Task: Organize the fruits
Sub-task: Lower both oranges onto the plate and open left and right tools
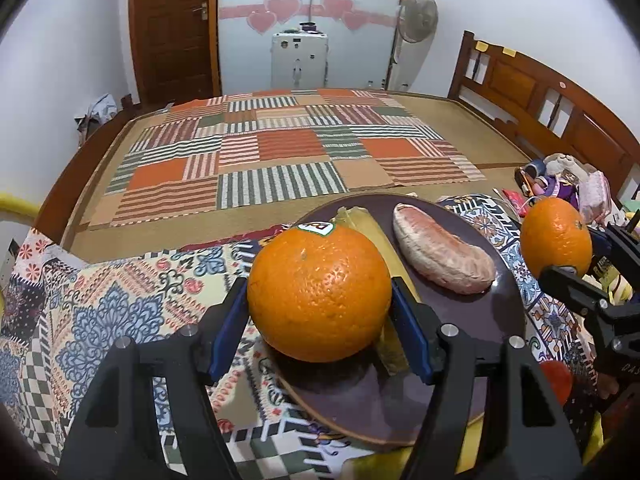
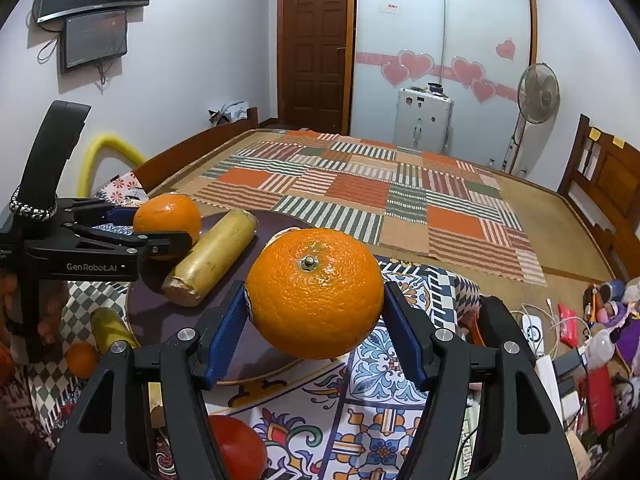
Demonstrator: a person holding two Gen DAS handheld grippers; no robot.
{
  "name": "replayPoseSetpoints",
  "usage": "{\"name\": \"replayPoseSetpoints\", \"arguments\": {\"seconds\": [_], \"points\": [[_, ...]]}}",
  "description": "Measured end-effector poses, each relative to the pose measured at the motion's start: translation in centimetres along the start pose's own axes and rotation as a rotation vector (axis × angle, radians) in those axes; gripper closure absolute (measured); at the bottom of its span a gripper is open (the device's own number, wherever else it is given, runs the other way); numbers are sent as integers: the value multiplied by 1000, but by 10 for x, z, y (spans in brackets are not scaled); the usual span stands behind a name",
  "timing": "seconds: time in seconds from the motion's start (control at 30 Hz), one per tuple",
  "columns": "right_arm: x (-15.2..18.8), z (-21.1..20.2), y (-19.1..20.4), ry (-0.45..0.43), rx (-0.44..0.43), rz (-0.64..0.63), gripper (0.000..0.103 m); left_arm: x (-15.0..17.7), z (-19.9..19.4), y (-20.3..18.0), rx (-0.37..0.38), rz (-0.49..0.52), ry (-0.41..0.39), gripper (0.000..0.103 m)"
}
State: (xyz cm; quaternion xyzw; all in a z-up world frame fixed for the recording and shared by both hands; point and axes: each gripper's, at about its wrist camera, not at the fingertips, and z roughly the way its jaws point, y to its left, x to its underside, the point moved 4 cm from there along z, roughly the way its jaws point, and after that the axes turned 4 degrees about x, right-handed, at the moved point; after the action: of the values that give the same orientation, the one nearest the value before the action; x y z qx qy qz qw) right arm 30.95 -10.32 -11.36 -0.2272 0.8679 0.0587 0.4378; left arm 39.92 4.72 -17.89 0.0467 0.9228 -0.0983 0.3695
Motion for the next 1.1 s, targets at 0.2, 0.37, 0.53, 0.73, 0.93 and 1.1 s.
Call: {"name": "replayPoseSetpoints", "arguments": {"seconds": [0.2, 0.37, 0.53, 0.73, 0.93, 1.1], "points": [[1, 1, -1, 3, -3, 0, 39, -9, 13, -1, 13, -19, 23, 35], [1, 1, -2, 4, -7, 2, 39, -11, 18, 5, 47, -60, 38, 34], [1, 3, 0, 11, -13, 3, 39, -9, 19, 10, 46, -85, 57, 34], [0, 4, 4, 16, -14, -5, 39, -7, 18, 9, 38, -62, 71, 34], [-2, -1, 9, 13, -18, -15, 39, -6, 10, 4, 58, -42, 68, 33], [-5, -2, 16, 13, -32, -24, 39, -10, -15, 4, 50, -35, 3, 32]]}}
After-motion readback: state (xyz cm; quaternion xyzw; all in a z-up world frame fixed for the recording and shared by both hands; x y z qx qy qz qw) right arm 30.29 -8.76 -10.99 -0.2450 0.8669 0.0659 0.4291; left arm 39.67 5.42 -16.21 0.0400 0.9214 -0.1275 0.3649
